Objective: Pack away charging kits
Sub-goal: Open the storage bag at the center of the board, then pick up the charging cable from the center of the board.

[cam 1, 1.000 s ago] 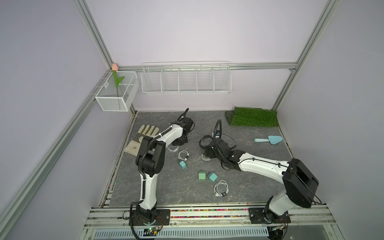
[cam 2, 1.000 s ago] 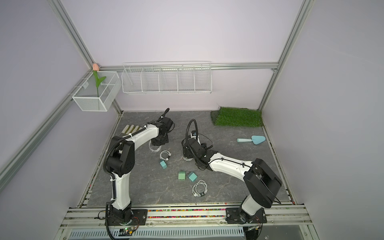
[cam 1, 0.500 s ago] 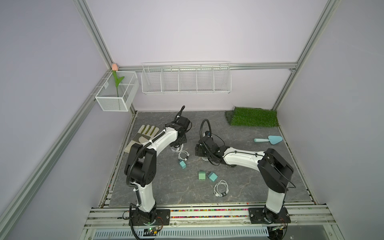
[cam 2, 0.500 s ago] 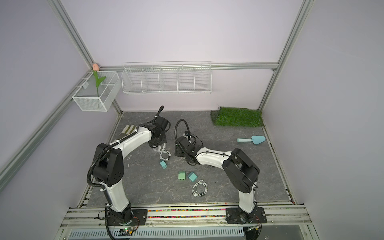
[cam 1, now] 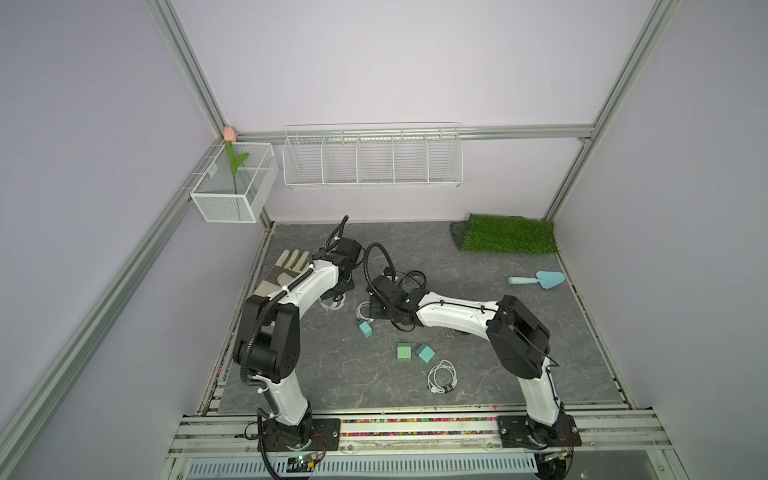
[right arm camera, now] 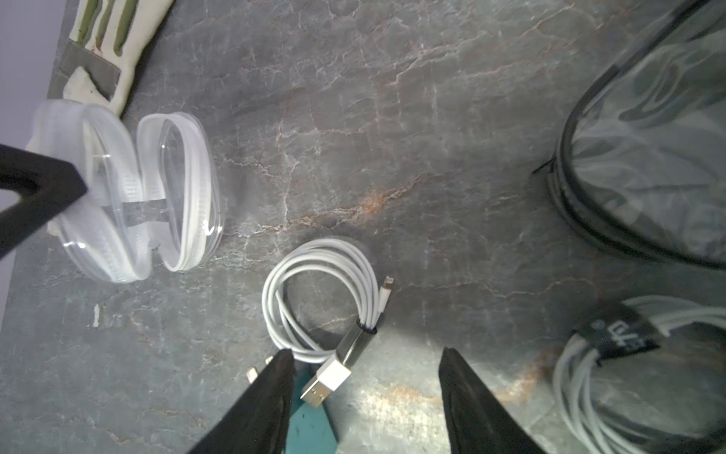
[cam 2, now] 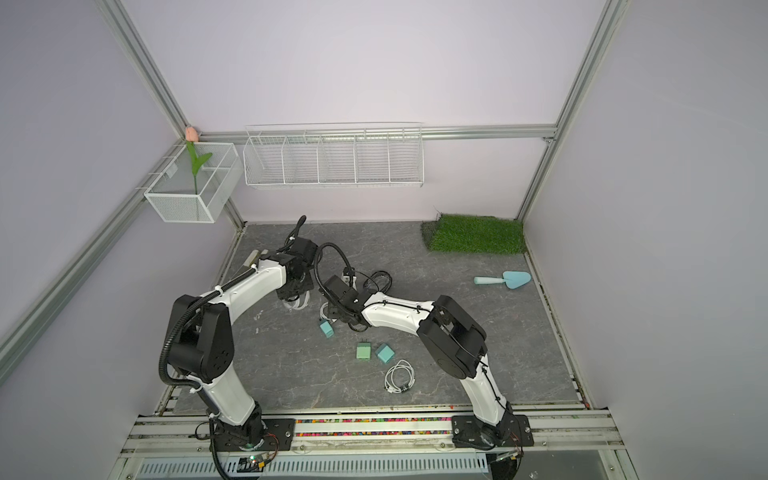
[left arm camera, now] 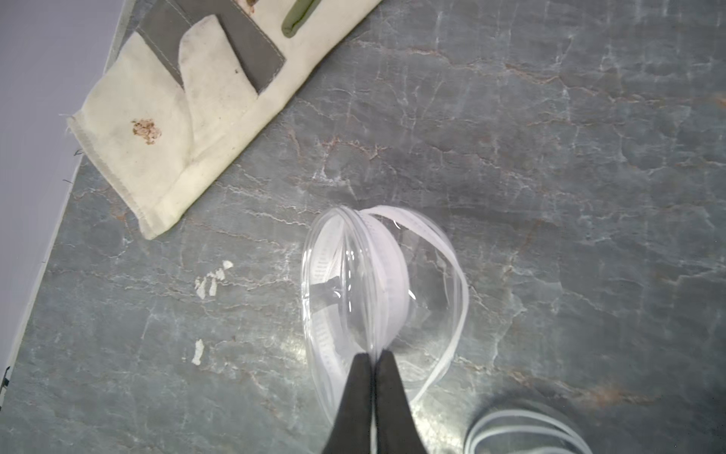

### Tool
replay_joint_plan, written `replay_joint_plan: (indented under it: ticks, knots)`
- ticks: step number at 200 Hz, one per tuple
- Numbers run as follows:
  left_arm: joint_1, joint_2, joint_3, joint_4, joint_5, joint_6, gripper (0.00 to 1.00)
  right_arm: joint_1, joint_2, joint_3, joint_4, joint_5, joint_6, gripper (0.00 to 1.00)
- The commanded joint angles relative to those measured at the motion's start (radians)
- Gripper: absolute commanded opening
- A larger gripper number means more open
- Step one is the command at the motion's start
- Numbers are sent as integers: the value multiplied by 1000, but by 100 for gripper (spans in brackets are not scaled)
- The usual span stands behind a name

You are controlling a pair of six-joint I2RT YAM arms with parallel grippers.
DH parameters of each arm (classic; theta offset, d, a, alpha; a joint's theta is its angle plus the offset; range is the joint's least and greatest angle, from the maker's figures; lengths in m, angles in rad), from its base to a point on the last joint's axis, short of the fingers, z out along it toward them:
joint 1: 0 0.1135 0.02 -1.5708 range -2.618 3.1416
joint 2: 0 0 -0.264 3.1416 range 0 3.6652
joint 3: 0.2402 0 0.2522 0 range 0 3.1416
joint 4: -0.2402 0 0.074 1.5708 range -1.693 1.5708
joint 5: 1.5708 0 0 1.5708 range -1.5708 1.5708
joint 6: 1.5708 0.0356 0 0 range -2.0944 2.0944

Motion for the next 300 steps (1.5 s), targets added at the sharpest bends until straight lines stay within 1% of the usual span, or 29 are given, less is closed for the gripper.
replay_joint_plan:
  ticks: [1,19,37,72,102,127,145,166,197,212,223,248,256,276,300]
  knots:
    - [-9,-63,-19,26,6,-5,0,9,39,22,-49,17,59,62]
    - [-8,-87,-42,33,-3,-9,0,24,71,59,-63,15,70,62]
    - [-5,-105,-62,31,-7,-18,0,36,106,109,-117,43,86,62]
    - [13,-175,-128,54,-1,-33,0,33,149,130,-139,83,113,59]
    - [14,-231,-176,73,-2,-35,0,25,192,193,-177,99,111,51]
    - [15,-246,-188,78,5,-36,0,26,225,229,-194,98,119,47]
    - [15,-242,-187,79,10,-33,0,26,240,248,-209,102,123,40]
    - [16,-236,-182,73,7,-34,0,26,246,251,-208,101,123,29]
    - [16,-250,-183,73,11,-33,0,28,272,293,-244,99,108,26]
    - [16,-260,-189,77,11,-33,0,28,281,301,-243,94,99,22]
    - [16,-265,-192,77,11,-32,0,28,282,301,-239,91,88,18]
    - [15,-271,-198,88,23,-22,0,25,251,253,-209,117,56,12]
    - [16,-274,-203,100,37,-14,0,23,220,200,-153,122,39,10]
    - [16,-278,-213,134,79,5,0,14,115,40,-13,141,-9,7]
    - [15,-259,-204,165,140,26,0,3,28,-36,-9,208,-64,6]
